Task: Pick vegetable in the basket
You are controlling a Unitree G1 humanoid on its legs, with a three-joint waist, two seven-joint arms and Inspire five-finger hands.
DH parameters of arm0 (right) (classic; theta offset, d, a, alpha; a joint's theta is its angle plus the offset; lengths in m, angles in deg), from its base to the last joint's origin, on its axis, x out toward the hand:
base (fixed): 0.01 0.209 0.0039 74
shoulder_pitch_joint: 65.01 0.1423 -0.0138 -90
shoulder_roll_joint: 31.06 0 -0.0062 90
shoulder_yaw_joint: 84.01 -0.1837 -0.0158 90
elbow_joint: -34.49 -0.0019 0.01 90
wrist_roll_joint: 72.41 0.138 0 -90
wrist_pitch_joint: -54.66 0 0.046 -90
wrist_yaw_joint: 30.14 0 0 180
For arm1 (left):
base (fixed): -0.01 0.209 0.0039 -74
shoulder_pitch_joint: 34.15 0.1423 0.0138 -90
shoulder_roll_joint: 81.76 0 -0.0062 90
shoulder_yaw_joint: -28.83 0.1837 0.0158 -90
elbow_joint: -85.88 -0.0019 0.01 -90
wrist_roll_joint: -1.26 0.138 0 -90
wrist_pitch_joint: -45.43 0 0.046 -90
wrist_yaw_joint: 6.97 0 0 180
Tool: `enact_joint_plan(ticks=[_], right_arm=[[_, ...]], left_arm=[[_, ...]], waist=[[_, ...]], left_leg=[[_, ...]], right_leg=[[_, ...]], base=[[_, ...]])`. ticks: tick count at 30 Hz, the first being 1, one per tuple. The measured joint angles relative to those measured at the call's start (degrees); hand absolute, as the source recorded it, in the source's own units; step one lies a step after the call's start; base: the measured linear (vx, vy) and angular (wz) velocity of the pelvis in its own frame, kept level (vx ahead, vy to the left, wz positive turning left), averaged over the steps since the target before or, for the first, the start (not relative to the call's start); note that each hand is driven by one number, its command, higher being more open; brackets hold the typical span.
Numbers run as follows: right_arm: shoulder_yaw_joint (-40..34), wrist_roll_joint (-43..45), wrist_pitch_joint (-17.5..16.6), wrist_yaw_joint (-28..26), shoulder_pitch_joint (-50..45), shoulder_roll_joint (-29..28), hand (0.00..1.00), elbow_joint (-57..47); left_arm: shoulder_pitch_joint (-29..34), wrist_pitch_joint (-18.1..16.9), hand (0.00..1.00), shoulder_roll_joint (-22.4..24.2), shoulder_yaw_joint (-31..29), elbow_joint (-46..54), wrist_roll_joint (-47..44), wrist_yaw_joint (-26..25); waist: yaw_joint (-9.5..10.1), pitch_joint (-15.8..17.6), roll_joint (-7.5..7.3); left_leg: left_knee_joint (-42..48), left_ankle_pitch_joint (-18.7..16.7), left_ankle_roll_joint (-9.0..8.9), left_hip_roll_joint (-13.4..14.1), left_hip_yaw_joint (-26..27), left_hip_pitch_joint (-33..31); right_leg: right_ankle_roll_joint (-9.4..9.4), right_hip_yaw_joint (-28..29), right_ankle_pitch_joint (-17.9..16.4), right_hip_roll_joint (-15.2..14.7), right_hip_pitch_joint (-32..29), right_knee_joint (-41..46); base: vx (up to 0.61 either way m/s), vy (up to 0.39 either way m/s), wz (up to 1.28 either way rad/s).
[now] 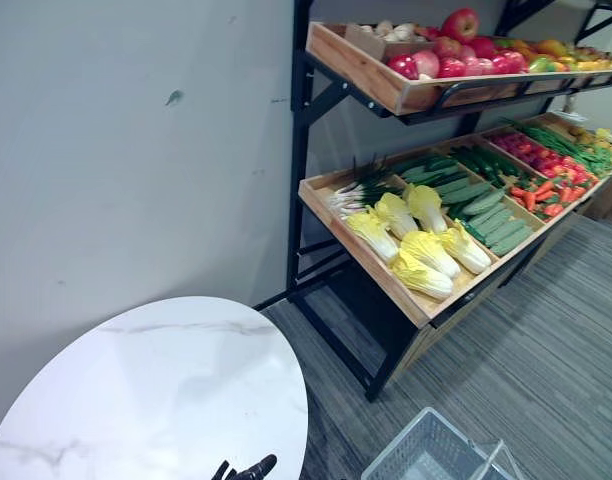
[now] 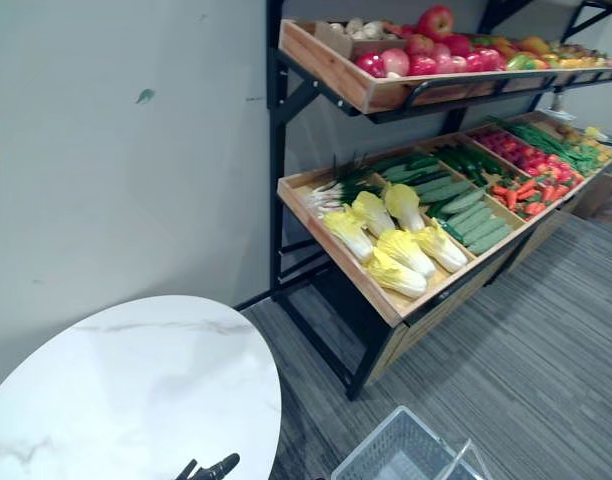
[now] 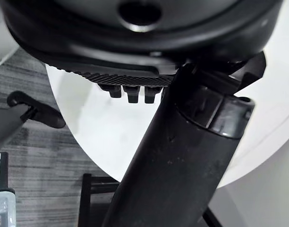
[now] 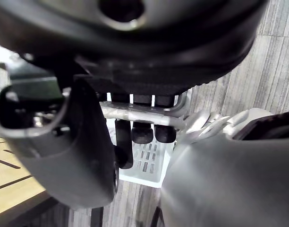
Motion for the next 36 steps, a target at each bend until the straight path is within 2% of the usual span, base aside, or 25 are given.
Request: enact_joint_plan(ticks=[1, 2, 3, 4, 5, 6, 7, 8, 9, 10, 11, 12, 13, 14, 18, 20, 24, 28, 33, 35, 36], right_arm=[[0.48, 0.05, -0.04, 0.01, 0.03, 0.10, 0.00, -0.27], [0.49, 0.06, -0.03, 0.00, 0.11, 0.03, 0.00, -0.31], [0.13, 0.30, 0.07, -0.01, 0.55, 0.02, 0.00, -0.69], [-1.18, 1.59, -0.09, 0.32, 0.65, 0.12, 0.00, -1.05], [-2.09, 2.43, 0.07, 0.38, 0.23, 0.26, 0.00, -1.03], [-1.58, 2.67, 0.09, 0.39, 0.49, 0.38, 0.00, -0.99], [0.62, 3.13, -0.68, 0.30, 1.07, 0.02, 0.00, -0.83], [0.11, 2.86, -0.16, -0.30, 3.49, 0.88, 0.00, 0.12], [-0.25, 2.13, -0.33, 0.66, 4.38, 0.60, 0.00, 1.24], [-2.63, 1.69, -1.15, 0.89, 4.39, 1.28, 0.00, 1.06], [-3.10, 1.06, -1.02, 0.78, 4.32, 1.88, 0.00, 1.37], [-3.11, 0.24, -0.50, 0.77, 4.74, 2.28, 0.00, 2.56], [-2.98, -0.26, -0.44, 0.74, 4.94, 2.18, 0.00, 2.78], [-2.66, -1.22, -0.39, 0.47, 5.06, 2.27, 0.00, 3.13], [-2.77, -0.86, 0.01, 1.31, 2.73, 2.30, 0.00, 5.11], [-4.18, -0.98, 0.06, 1.60, 2.67, 2.56, 0.00, 5.12], [-4.29, -2.46, 1.56, 1.52, 2.13, 2.67, 0.00, 5.52], [-5.17, -3.17, 2.22, 1.59, 0.44, 2.74, 0.00, 5.51], [-7.57, 2.61, 1.93, 1.50, -1.29, 2.53, 0.00, 5.57], [-7.27, 5.75, 2.14, 0.50, -1.27, 2.50, 0.00, 5.50], [-6.55, 7.96, 2.18, 0.17, -0.70, 2.22, 0.00, 5.40]], left_arm=[[0.03, -0.02, 1.00, 0.20, -0.27, 0.49, 0.01, 0.04], [0.11, -0.03, 1.00, 0.19, -0.27, 0.69, 0.01, 0.13], [0.04, -0.03, 1.00, 0.37, -0.24, 0.95, 0.02, 0.25], [0.03, 0.01, 1.00, 0.49, -0.09, 0.99, 0.06, 0.30], [0.30, 0.12, 1.00, -0.03, -0.19, 1.16, 0.04, 0.38], [0.31, 0.22, 1.00, -0.81, -0.90, 1.06, 0.02, 0.34], [0.29, 0.50, 1.00, -2.11, -1.94, -0.05, -0.07, 0.08], [0.75, 0.35, 1.00, -1.87, -2.32, 0.00, -0.15, 0.29], [1.13, 0.02, 1.00, -1.98, -2.27, 0.28, -0.22, 0.45], [1.57, 0.17, 1.00, -2.01, -1.98, 0.22, -0.23, -0.07], [2.09, 0.14, 1.00, -1.97, -1.79, 0.28, -0.23, -0.08], [3.18, -0.06, 1.00, -2.00, -1.84, 0.16, -0.81, 0.08], [3.42, -0.04, 1.00, -2.50, -1.86, -0.12, -1.24, 0.04], [3.59, -0.22, 1.00, -1.93, -1.20, -0.82, -1.24, 0.04], [3.46, -0.13, 1.00, -1.87, 0.42, -1.46, -1.14, 0.40], [3.17, -0.06, 1.00, -1.67, 1.13, -1.34, -1.05, 1.45], [2.18, -0.28, 1.00, -1.91, 2.69, -1.30, -1.24, 1.67], [1.74, -0.37, 1.00, -2.01, 2.72, -1.30, -1.21, 1.67], [1.33, 0.03, 1.00, -1.90, 2.67, -1.38, -1.02, 1.70], [1.52, -0.02, 1.00, -2.12, 2.28, -1.36, -0.54, 1.74], [0.97, -0.06, 1.00, -2.88, 1.49, -1.01, -0.11, 2.15]], waist=[[0.04, -0.05, -0.09], [0.34, 0.03, 0.17], [0.71, 0.17, 0.55], [0.39, 0.23, 0.70], [-0.16, 0.30, -0.27], [0.36, 0.53, -1.18], [1.25, 0.09, -2.62], [2.16, -0.24, 0.61], [2.76, -0.21, -0.52], [2.17, -0.16, -0.04], [2.21, -0.44, -0.53], [3.03, -0.98, -1.44], [3.18, -1.49, -2.34], [3.46, -1.72, -1.47], [2.49, -1.72, 0.20], [2.41, -2.19, 0.90], [1.94, -1.99, 0.70], [1.03, -1.31, 0.30], [0.87, -1.03, 0.58], [0.85, -0.41, 0.23], [1.11, 0.32, -0.36]], left_leg=[[-0.15, 0.41, 0.64, -0.28, 2.37, 0.30], [-0.25, 0.65, 1.03, -0.33, 3.51, 0.24], [-0.66, 0.68, 1.10, -0.15, 5.55, 0.41], [-0.78, 0.64, 1.01, -0.26, 6.62, 0.94], [0.66, 0.52, 0.84, -1.65, 7.62, 1.44], [2.00, 0.57, 1.20, -2.22, 7.58, 1.40], [2.79, -1.25, 6.13, -4.59, 4.77, -1.48], [-2.51, 4.77, 5.27, -3.61, 3.56, -5.06], [-3.34, 5.59, 4.10, -4.10, 7.39, -4.70], [-3.47, 5.84, 4.09, -4.29, 9.01, -4.55], [-3.49, 5.90, 3.99, -4.23, 10.13, -4.52], [-2.75, 6.04, 3.60, -4.04, 13.03, -5.08], [-2.74, 6.52, 2.91, -3.82, 14.33, -5.68], [-3.76, 7.11, 1.91, -2.36, 15.81, -6.62], [-4.22, 8.66, 0.34, -0.49, 16.94, -6.59], [-4.79, 9.27, -0.34, -0.24, 17.93, -7.00], [-7.07, 11.02, -0.74, -0.60, 18.12, -7.22], [-8.03, 12.31, -0.39, -1.17, 16.41, -7.19], [-10.22, 13.95, 0.05, -2.05, 14.55, -6.94], [-5.00, 11.92, -0.87, -0.35, 14.59, -8.69], [5.06, 10.03, -1.78, 1.79, 13.45, -12.44]], right_leg=[[-1.44, -1.88, 1.11, 0.03, -0.06, -0.76], [-1.77, -2.72, 1.33, -0.03, -0.10, -1.31], [-4.62, -6.80, -4.06, -0.79, -2.45, 5.38], [-6.08, -11.07, -9.43, -2.61, -5.46, 16.05], [-6.13, -14.38, -10.87, -4.20, -6.82, 22.99], [-7.32, -15.18, -10.19, -4.10, -7.00, 23.76], [-4.20, -11.52, -6.98, -3.02, -6.26, 16.58], [-4.73, -11.55, -8.23, -0.71, -3.91, 14.06], [-5.69, -15.11, -17.03, -4.86, -5.03, 27.61], [-2.58, -18.04, -22.29, -9.55, -1.53, 34.01], [-1.19, -19.04, -23.32, -11.71, 1.10, 33.38], [2.21, -19.68, -24.06, -13.18, 5.04, 26.29], [2.15, -20.28, -24.09, -11.70, 6.11, 21.44], [0.12, -19.56, -21.86, -7.90, 8.88, 10.49], [-2.38, -17.62, -16.49, -3.90, 11.98, 0.36], [-2.86, -16.22, -14.18, -2.83, 12.39, -3.42], [-3.50, -14.81, -10.57, -1.85, 13.06, -8.31], [-3.61, -15.69, -10.17, -2.11, 13.30, -8.43], [-3.44, -16.98, -9.92, -2.55, 13.22, -8.52], [-3.66, -16.63, -10.79, -2.65, 13.13, -7.72], [-4.20, -15.73, -11.35, -2.98, 12.70, -6.59]], base=[[-0.02, -0.009, -0.65], [-0.02, -0.010, -0.64], [-0.02, -0.003, -0.48], [0.00, 0.026, -0.47], [0.04, 0.063, -0.47], [-0.01, 0.088, -1.00], [-0.19, 0.098, -1.56], [-0.30, 0.113, -1.98], [-0.27, 0.105, -1.58], [-0.11, 0.055, -1.08], [-0.06, -0.035, -0.99], [-0.04, -0.114, -1.06], [-0.05, -0.181, -1.53], [-0.03, -0.179, -1.14], [-0.05, -0.177, -0.51], [-0.10, -0.093, -0.36], [-0.12, -0.052, -0.19], [-0.13, -0.044, 0.15], [-0.11, -0.006, 0.16], [-0.09, -0.034, -0.05], [-0.07, -0.044, -0.27]])
